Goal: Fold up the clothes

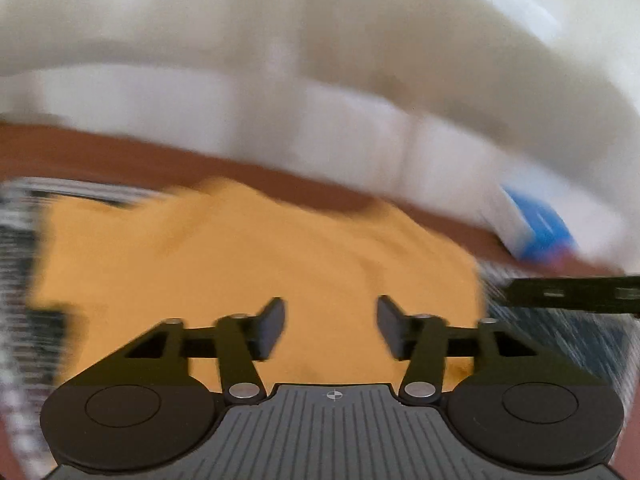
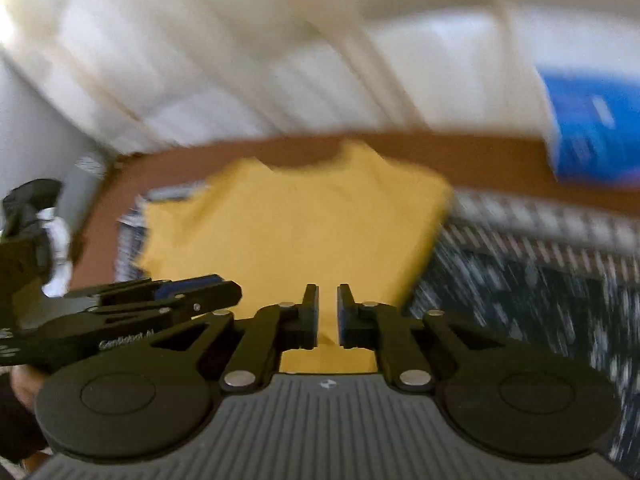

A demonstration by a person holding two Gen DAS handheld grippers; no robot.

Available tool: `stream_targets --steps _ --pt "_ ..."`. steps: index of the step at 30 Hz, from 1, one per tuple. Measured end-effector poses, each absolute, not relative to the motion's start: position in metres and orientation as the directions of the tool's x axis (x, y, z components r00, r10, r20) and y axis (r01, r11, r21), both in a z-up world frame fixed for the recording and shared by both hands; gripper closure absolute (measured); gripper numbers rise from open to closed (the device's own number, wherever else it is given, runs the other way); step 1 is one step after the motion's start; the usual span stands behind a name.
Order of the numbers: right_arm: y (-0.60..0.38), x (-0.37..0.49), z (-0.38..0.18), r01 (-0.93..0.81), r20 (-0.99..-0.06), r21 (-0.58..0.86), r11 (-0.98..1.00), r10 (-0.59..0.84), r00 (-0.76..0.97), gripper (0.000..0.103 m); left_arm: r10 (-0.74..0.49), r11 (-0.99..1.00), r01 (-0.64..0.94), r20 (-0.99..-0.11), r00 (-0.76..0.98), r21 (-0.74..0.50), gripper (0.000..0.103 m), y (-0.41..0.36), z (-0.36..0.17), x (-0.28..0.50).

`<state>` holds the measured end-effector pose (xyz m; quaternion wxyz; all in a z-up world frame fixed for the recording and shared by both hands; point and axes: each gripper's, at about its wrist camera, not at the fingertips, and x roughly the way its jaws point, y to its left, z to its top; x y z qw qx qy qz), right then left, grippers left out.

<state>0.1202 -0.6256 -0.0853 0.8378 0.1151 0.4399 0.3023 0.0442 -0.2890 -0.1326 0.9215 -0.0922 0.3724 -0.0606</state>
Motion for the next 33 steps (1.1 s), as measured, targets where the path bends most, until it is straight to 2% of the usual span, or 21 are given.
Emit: stream_targets --steps 2,7,10,19,20,24,27,30,32,33 --pt "-0.601 0.125 -0.063 -0.474 -0.630 0.457 0.753 0.650 0.425 0.067 -0.088 0.979 -0.060 -0.671 0.736 -0.194 0.030 -0.248 -0.130 0.040" --pt "-0.514 0.128 -0.044 -0.600 -0.606 0.438 0.670 0.712 0.353 0.064 0.008 0.930 -0.265 -0.706 0.709 -0.255 0.030 -0.159 -0.151 0.040" --pt "-0.460 0.129 -0.048 -0.631 -0.616 0.441 0.638 0.726 0.304 0.062 -0.015 0.877 -0.341 -0.728 0.685 -0.339 0.030 -0.116 -0.169 0.044" --pt "-0.325 0.160 -0.069 -0.653 -0.697 0.375 0.658 0.664 0.269 0.057 -0.166 0.844 -0.273 -0.709 0.686 -0.462 0.032 -0.091 -0.195 0.059" --pt "-0.313 0.163 -0.071 -0.663 -0.710 0.360 0.656 0.654 0.262 0.053 -0.176 0.841 -0.266 -0.704 0.688 -0.471 0.032 -0.091 -0.196 0.061" --pt "-0.269 0.172 -0.085 -0.743 -0.775 0.252 0.620 0.589 0.229 0.053 -0.198 0.835 -0.248 -0.688 0.698 -0.492 0.033 -0.089 -0.200 0.068" --pt "-0.247 0.180 -0.097 -0.781 -0.800 0.203 0.590 0.560 0.214 0.053 -0.193 0.842 -0.240 -0.685 0.703 -0.483 0.040 -0.089 -0.202 0.069" --pt "-0.232 0.184 -0.108 -0.810 -0.818 0.179 0.558 0.542 0.192 0.053 -0.179 0.854 -0.235 -0.687 0.705 -0.463 0.053 -0.089 -0.204 0.068" --pt "-0.221 0.185 -0.116 -0.837 -0.830 0.160 0.524 0.530 0.173 0.056 -0.163 0.864 -0.239 -0.694 0.701 -0.444 0.065 -0.088 -0.205 0.068" --pt "-0.217 0.186 -0.120 -0.846 -0.840 0.159 0.509 0.519 0.155 0.062 -0.153 0.869 -0.243 -0.700 0.698 -0.432 0.088 -0.087 -0.205 0.069"
